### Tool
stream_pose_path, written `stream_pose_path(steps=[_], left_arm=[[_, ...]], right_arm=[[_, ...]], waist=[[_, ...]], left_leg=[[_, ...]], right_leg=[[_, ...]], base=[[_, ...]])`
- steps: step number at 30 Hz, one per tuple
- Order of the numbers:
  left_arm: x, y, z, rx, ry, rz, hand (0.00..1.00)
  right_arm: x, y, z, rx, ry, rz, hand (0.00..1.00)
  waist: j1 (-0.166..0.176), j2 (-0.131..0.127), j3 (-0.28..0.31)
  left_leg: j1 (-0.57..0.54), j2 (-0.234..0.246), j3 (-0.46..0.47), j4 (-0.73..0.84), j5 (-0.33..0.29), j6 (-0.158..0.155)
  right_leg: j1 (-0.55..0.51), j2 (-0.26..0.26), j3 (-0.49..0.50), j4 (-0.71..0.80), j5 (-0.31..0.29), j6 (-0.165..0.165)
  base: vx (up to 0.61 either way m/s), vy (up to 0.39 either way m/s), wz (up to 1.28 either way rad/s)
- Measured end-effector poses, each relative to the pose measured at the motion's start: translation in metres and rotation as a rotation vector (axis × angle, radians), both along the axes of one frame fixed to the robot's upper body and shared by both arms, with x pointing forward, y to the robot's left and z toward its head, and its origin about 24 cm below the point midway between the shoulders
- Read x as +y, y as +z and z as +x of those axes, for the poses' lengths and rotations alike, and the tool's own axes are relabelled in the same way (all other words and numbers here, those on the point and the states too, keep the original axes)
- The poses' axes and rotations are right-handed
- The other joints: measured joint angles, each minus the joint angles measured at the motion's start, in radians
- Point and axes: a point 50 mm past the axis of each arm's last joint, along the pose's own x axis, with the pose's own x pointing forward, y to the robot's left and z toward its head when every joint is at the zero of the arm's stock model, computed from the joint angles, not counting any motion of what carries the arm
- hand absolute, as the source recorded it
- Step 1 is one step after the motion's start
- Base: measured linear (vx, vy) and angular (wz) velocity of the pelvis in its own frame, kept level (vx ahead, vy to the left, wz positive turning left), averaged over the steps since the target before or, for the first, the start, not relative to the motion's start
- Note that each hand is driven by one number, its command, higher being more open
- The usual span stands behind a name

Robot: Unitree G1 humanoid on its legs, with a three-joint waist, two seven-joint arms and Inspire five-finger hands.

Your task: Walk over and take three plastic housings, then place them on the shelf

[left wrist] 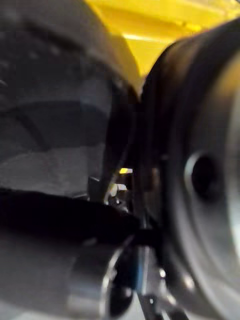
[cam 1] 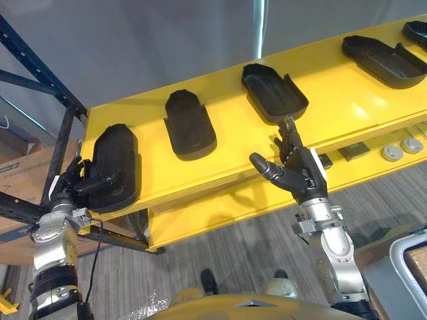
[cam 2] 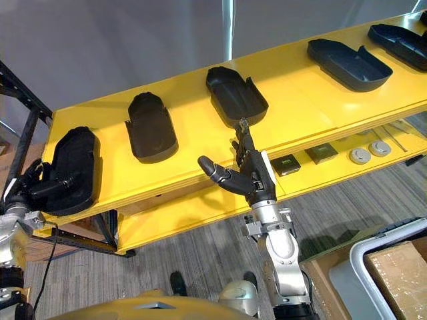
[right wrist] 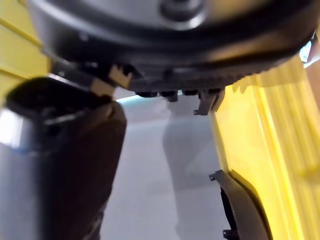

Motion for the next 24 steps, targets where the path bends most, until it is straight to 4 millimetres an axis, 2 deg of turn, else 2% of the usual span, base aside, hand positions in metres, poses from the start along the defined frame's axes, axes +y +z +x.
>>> stream_pose_path(steps=[3,6,9,11,13,17,21,24], left_arm=[[0.001,0.005,0.002,-0.011,0.076,0.085,1.00],[0.003,0.021,0.003,-0.078,0.185,0.187,1.00],[-0.001,0.048,0.007,-0.203,0.246,0.292,1.00],[-0.012,0.079,0.011,-0.370,0.250,0.359,1.00],[-0.022,0.098,0.012,-0.486,0.227,0.388,1.00],[-0.058,0.141,0.009,-0.753,0.101,0.423,1.00],[-0.084,0.154,-0.002,-0.863,-0.036,0.411,1.00],[-0.097,0.157,-0.012,-0.883,-0.137,0.415,1.00]], right_arm=[[0.003,-0.001,0.000,0.002,0.012,0.002,1.00],[0.008,-0.001,0.000,0.004,0.032,0.006,1.00],[0.011,-0.002,-0.001,0.004,0.043,0.008,1.00],[0.013,-0.002,-0.001,0.005,0.053,0.011,1.00],[0.015,-0.002,-0.001,0.006,0.060,0.012,1.00],[0.015,-0.002,-0.001,0.007,0.061,0.013,1.00],[0.014,-0.002,-0.001,0.002,0.047,0.025,1.00],[0.014,-0.002,-0.001,-0.001,0.031,0.038,1.00]], waist=[[-0.006,-0.007,0.004],[-0.010,-0.020,0.012],[-0.008,-0.029,0.013],[-0.002,-0.030,0.013],[0.000,-0.030,0.013],[-0.002,-0.030,0.013],[-0.007,-0.030,0.013],[-0.007,-0.029,0.013]], left_leg=[[-0.001,0.001,0.001,0.001,0.005,0.007],[-0.001,0.001,0.000,0.004,0.008,0.007],[-0.002,0.001,-0.001,0.004,0.008,0.007],[-0.001,0.001,-0.005,0.004,0.008,0.007],[0.000,0.000,-0.007,0.004,0.009,0.007],[0.004,0.000,-0.012,0.003,0.011,0.008],[0.006,0.000,-0.017,0.000,0.013,0.009],[0.006,0.000,-0.022,0.000,0.014,0.009]], right_leg=[[-0.002,0.003,0.000,0.000,0.000,0.000],[-0.002,0.007,0.002,0.000,0.000,-0.001],[-0.002,0.007,0.002,-0.001,0.000,-0.001],[-0.001,0.007,0.002,-0.001,0.000,-0.002],[0.001,0.007,0.001,-0.001,0.000,-0.002],[0.008,0.007,-0.002,-0.001,0.000,-0.002],[0.014,0.007,-0.007,-0.002,0.000,-0.002],[0.017,0.008,-0.012,-0.004,0.000,-0.002]], base=[[0.01,0.000,0.00],[0.01,0.000,0.00],[0.00,0.000,0.00],[0.00,0.000,0.00],[0.00,0.000,0.00],[0.00,0.000,0.00],[0.00,0.000,0.03],[0.00,0.004,0.04]])
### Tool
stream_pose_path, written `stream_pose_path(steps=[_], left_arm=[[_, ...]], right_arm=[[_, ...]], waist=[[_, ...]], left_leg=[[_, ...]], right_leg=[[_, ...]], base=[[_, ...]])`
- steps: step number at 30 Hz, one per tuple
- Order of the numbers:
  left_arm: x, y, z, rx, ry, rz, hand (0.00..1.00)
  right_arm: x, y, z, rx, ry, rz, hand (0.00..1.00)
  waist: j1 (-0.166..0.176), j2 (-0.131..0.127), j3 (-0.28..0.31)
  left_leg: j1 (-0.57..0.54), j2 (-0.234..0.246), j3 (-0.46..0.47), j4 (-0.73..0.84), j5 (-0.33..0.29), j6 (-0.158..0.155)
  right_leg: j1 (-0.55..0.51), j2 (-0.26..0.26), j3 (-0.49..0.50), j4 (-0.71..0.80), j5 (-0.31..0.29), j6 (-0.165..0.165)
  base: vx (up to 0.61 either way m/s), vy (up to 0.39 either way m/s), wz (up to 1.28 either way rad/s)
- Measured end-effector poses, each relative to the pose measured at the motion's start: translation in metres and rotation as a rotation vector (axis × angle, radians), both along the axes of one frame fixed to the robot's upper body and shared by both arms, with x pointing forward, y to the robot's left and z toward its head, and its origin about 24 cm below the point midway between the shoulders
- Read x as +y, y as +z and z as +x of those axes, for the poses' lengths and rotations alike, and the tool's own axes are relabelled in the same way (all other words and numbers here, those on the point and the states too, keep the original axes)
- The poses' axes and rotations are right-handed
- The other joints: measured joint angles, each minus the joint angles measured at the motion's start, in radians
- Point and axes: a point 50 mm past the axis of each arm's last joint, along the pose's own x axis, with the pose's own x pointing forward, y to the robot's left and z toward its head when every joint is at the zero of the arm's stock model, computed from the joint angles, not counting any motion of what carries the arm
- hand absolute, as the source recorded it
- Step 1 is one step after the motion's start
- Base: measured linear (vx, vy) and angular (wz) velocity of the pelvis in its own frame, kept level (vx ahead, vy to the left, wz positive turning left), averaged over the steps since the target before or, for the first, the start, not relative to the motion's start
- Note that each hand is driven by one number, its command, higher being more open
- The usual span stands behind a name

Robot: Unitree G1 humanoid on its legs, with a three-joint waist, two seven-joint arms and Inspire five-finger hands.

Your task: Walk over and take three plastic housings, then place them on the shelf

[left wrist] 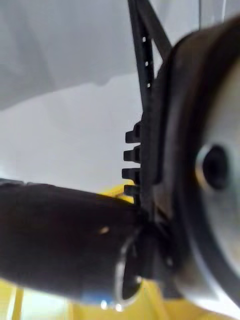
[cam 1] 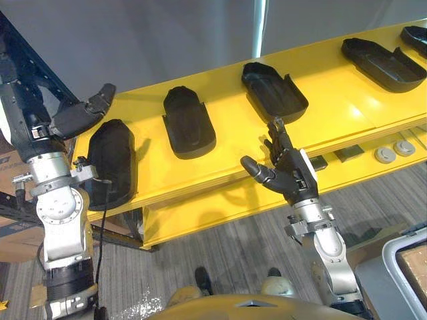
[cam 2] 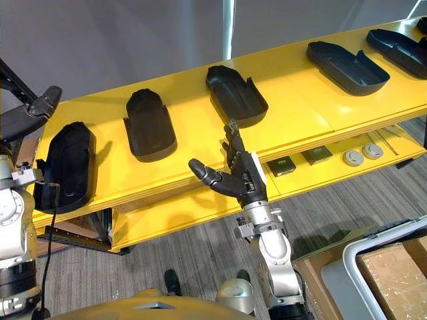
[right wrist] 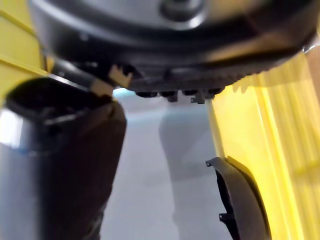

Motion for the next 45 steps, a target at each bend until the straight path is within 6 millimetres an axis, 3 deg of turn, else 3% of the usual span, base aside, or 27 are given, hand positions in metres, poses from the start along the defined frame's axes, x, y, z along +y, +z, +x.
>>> stream_pose_path(steps=[1,2,9,14,16,20,27,34,38,45], left_arm=[[-0.005,0.001,-0.002,0.001,-0.042,0.006,1.00],[-0.011,0.000,-0.006,0.005,-0.079,0.022,0.00],[-0.038,-0.031,-0.033,0.130,-0.242,-0.047,0.00],[-0.058,-0.072,-0.058,0.255,-0.317,-0.293,0.00],[-0.062,-0.080,-0.063,0.269,-0.344,-0.373,0.00],[-0.066,-0.085,-0.067,0.264,-0.362,-0.461,0.00],[-0.077,-0.092,-0.071,0.297,-0.413,-0.516,0.00],[-0.080,-0.097,-0.072,0.328,-0.420,-0.534,0.00],[-0.078,-0.100,-0.072,0.339,-0.358,-0.553,0.00],[-0.076,-0.106,-0.070,0.374,-0.280,-0.519,0.00]], right_arm=[[-0.001,0.000,0.000,-0.002,-0.009,0.003,1.00],[0.000,0.000,0.000,-0.003,-0.011,0.009,1.00],[0.006,0.000,0.000,-0.004,-0.020,0.023,1.00],[0.010,-0.002,0.000,0.002,-0.049,0.021,1.00],[0.011,-0.003,-0.001,0.010,-0.058,0.027,1.00],[0.020,-0.004,-0.002,0.020,-0.047,0.047,1.00],[0.031,-0.010,-0.004,0.048,-0.057,0.038,1.00],[0.024,-0.015,-0.003,0.066,-0.126,0.033,1.00],[0.019,-0.010,-0.002,0.030,-0.146,0.031,1.00],[0.015,-0.003,-0.001,-0.028,-0.209,0.061,1.00]], waist=[[0.001,0.000,0.000],[0.003,0.000,0.000],[0.013,0.000,0.000],[0.033,-0.005,0.002],[0.043,-0.013,0.004],[0.066,-0.032,0.012],[0.077,-0.057,0.009],[0.082,-0.054,0.020],[0.077,-0.048,0.052],[0.076,-0.044,0.055]], left_leg=[[0.000,0.000,-0.004,0.000,0.001,0.000],[-0.001,-0.001,-0.009,0.000,0.001,0.000],[-0.007,-0.002,-0.033,0.000,0.006,0.000],[-0.020,0.000,-0.054,0.000,0.010,-0.001],[-0.020,0.000,-0.068,-0.001,0.011,-0.005],[-0.027,0.002,-0.092,-0.001,0.015,-0.009],[-0.058,-0.001,-0.133,-0.001,0.026,-0.006],[-0.096,0.002,-0.140,-0.001,0.035,-0.009],[-0.097,0.001,-0.138,-0.001,0.036,-0.008],[-0.096,0.002,-0.127,0.000,0.037,-0.007]], right_leg=[[0.003,0.000,-0.005,-0.001,0.000,0.000],[0.006,-0.001,-0.011,-0.002,0.000,0.000],[0.016,-0.001,-0.036,-0.006,-0.001,-0.001],[0.023,0.002,-0.064,-0.010,-0.001,-0.001],[0.036,0.004,-0.079,-0.019,0.000,-0.001],[0.047,0.007,-0.106,-0.021,-0.003,-0.005],[0.045,0.008,-0.153,-0.021,-0.006,-0.009],[-0.003,0.008,-0.153,0.001,-0.011,-0.015],[-0.007,0.007,-0.150,0.007,-0.015,-0.019],[-0.027,0.003,-0.131,0.036,-0.029,-0.013]], base=[[0.00,0.011,0.11],[0.00,0.014,0.12],[-0.01,0.007,0.10],[-0.02,0.005,0.16],[-0.02,-0.003,0.21],[-0.02,-0.004,0.20],[0.00,-0.006,0.19],[-0.01,0.000,0.02],[-0.01,0.002,0.00],[0.01,-0.002,-0.04]])
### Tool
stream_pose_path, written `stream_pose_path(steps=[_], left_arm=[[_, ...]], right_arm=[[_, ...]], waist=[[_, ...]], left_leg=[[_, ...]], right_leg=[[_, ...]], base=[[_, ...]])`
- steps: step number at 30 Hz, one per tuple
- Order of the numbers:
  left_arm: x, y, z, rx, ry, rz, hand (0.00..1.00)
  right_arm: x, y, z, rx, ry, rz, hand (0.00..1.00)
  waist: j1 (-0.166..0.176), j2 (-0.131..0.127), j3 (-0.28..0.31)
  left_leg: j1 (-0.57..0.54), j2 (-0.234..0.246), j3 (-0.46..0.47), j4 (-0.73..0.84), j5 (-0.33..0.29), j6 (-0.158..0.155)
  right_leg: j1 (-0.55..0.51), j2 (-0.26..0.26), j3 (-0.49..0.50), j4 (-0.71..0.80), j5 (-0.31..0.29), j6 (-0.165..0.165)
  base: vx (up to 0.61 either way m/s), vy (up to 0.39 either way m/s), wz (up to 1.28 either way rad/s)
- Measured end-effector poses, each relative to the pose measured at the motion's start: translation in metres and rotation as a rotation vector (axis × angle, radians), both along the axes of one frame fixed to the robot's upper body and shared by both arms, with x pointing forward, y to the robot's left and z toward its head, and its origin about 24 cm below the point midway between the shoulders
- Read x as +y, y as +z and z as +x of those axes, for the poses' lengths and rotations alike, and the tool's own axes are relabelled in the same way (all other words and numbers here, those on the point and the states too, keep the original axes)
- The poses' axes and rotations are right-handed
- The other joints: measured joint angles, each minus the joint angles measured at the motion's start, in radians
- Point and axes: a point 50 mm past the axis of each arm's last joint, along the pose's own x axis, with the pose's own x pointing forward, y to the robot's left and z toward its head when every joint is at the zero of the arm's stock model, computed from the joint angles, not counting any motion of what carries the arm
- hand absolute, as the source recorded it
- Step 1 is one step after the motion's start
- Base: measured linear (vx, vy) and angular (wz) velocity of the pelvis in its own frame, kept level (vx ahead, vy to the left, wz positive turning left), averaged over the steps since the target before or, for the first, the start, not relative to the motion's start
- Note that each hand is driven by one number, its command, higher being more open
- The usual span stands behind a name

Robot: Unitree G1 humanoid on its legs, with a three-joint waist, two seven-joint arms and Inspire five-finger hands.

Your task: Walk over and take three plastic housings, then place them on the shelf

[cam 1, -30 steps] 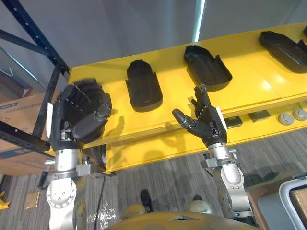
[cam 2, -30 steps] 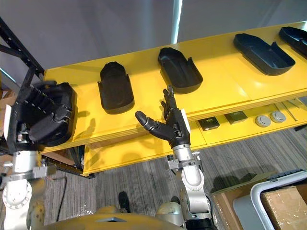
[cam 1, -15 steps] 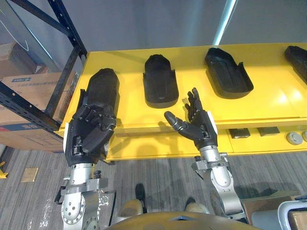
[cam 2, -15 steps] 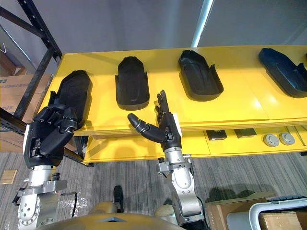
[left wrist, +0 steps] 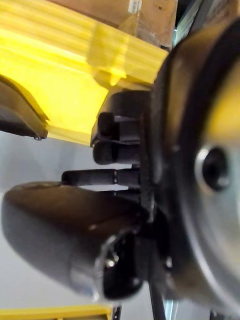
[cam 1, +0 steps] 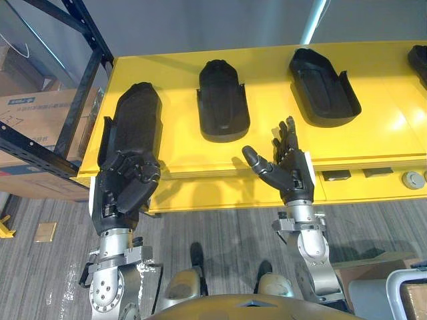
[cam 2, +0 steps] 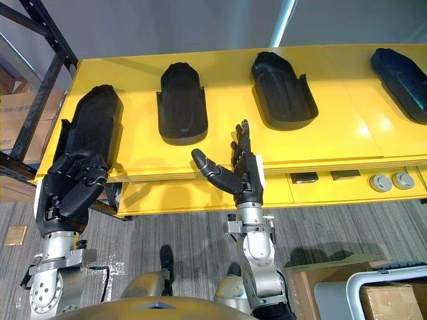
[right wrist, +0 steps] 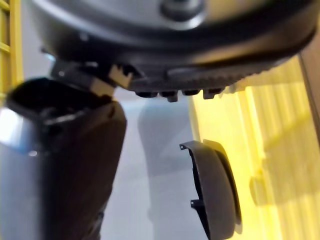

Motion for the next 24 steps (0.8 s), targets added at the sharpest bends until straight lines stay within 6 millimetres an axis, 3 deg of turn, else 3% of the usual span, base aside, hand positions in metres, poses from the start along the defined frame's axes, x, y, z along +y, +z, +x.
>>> stream_pose_path(steps=[9,24], left_arm=[[0.010,0.001,-0.001,0.011,0.069,0.046,0.00],[0.017,-0.031,0.006,0.179,0.115,0.121,0.00]], right_arm=[[-0.013,0.009,-0.001,-0.040,-0.078,0.010,1.00],[-0.033,0.007,-0.010,-0.029,-0.156,-0.009,1.00]], waist=[[-0.008,0.012,0.001],[-0.016,0.065,-0.014]], left_leg=[[0.012,-0.001,0.015,0.003,0.000,0.000],[0.034,-0.001,0.070,0.004,-0.011,-0.013]], right_leg=[[-0.019,-0.015,0.019,0.049,-0.027,0.002],[-0.067,-0.027,0.084,0.120,-0.055,0.003]], base=[[0.01,0.004,-0.05],[-0.01,0.011,-0.10]])
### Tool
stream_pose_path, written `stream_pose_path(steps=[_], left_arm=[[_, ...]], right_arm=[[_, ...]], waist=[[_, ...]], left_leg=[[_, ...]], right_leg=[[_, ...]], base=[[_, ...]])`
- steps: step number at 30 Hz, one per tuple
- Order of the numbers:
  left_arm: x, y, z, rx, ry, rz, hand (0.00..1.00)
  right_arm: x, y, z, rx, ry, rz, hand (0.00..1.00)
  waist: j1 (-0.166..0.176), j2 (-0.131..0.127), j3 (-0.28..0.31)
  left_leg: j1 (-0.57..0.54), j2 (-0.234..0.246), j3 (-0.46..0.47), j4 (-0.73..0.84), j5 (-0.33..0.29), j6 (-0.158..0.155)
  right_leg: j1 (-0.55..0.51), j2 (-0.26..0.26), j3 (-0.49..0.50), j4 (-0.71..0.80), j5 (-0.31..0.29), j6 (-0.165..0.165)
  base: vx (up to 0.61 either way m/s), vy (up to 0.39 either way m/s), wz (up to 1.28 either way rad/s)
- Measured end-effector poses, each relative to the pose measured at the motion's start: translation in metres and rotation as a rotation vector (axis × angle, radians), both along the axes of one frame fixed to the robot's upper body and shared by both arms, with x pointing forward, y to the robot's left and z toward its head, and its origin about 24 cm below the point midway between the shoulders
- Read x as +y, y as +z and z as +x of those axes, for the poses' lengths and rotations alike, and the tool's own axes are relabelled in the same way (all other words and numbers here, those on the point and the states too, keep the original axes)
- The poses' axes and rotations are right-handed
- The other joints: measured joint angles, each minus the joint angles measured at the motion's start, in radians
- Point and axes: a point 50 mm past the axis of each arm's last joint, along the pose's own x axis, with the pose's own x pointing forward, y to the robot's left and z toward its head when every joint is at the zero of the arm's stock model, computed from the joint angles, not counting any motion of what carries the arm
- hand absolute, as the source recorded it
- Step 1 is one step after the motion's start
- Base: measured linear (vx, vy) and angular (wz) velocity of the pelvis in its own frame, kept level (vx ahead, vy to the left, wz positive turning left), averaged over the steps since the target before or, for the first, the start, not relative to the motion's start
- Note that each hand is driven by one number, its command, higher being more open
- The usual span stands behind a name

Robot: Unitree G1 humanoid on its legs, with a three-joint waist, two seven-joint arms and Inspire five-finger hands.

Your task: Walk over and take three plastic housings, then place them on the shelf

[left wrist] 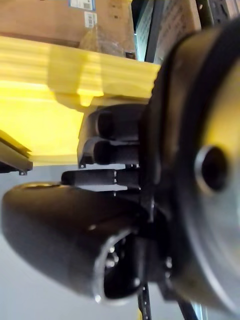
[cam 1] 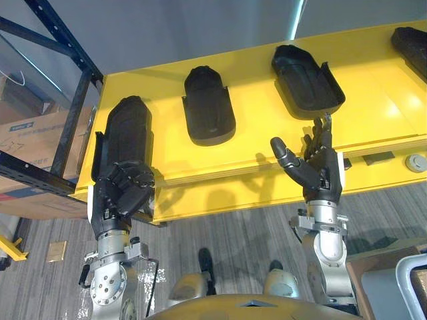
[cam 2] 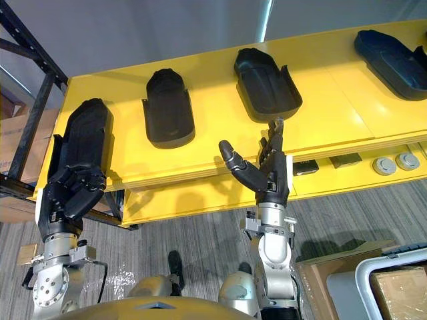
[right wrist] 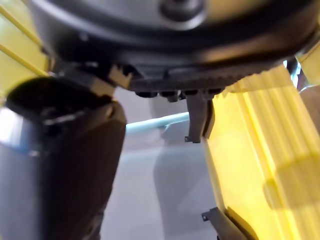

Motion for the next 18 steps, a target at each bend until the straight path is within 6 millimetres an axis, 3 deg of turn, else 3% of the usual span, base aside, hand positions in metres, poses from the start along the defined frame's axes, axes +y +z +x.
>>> stream_pose_path(steps=[2,18], left_arm=[[0.000,-0.009,0.001,0.041,0.004,0.008,0.00],[0.017,-0.023,0.017,0.070,0.157,-0.009,0.00]], right_arm=[[0.000,0.003,0.000,-0.012,0.000,-0.001,1.00],[-0.010,0.003,-0.002,-0.010,0.006,-0.030,1.00]], waist=[[-0.007,0.005,-0.003],[-0.041,0.027,0.000]], left_leg=[[0.003,0.001,0.006,0.000,-0.002,-0.002],[0.000,0.000,0.040,0.000,-0.002,-0.002]], right_leg=[[-0.001,0.000,0.004,0.001,-0.001,0.000],[-0.055,-0.002,0.052,0.055,-0.019,-0.003]], base=[[0.00,0.013,-0.10],[-0.01,0.009,-0.06]])
